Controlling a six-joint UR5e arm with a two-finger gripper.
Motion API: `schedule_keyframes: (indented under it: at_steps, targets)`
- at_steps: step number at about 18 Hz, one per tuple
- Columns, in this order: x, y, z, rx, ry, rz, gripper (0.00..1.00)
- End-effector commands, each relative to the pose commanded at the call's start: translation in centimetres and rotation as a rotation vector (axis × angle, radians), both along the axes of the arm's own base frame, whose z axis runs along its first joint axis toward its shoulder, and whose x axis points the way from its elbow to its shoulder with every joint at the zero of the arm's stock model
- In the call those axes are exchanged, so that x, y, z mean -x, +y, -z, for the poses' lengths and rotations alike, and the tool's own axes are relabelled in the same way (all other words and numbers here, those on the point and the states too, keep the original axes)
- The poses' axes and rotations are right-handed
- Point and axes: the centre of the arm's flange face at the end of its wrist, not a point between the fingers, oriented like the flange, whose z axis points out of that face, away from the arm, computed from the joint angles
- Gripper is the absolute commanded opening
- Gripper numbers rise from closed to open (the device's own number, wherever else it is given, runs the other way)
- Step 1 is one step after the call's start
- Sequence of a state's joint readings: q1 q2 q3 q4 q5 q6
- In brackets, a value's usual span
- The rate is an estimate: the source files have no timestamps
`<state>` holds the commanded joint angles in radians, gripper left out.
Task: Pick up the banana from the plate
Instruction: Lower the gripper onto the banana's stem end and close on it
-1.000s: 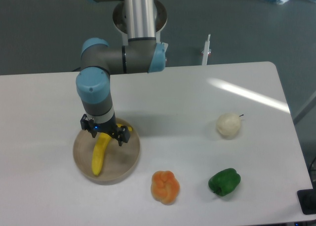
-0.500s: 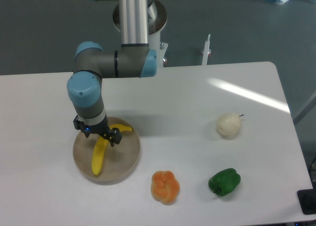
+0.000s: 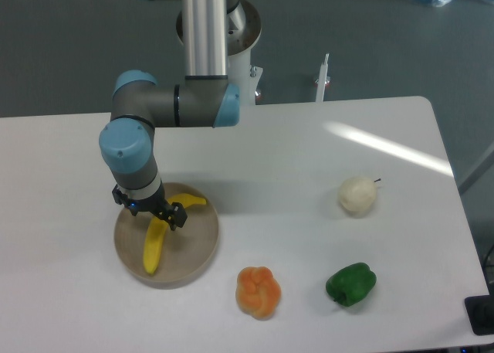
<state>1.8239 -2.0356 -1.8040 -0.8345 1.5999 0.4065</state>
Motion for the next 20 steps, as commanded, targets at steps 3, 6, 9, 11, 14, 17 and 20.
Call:
schedule_keyframes:
  at_steps: [3, 6, 9, 11, 14, 17, 20]
  targets:
    - [0.0, -0.1, 0.2, 0.003, -0.002, 0.006, 0.41]
    - [0.0, 0.0, 0.1, 0.001, -0.002, 0.008, 0.35]
    - [0.0, 0.0, 0.0, 0.0, -0.001, 0.009, 0.32]
    - [0.0, 0.0, 0.0, -0.002, -0.001, 0.011, 0.32]
    - [0.1, 0.1, -0.7, -0.012, 0.005, 0.014, 0.32]
    - [0.6, 0.2, -2.8, -0.042, 0.022, 0.038, 0.31]
    - [4.4, -0.2, -5.2, -0.065, 0.067, 0.026, 0.31]
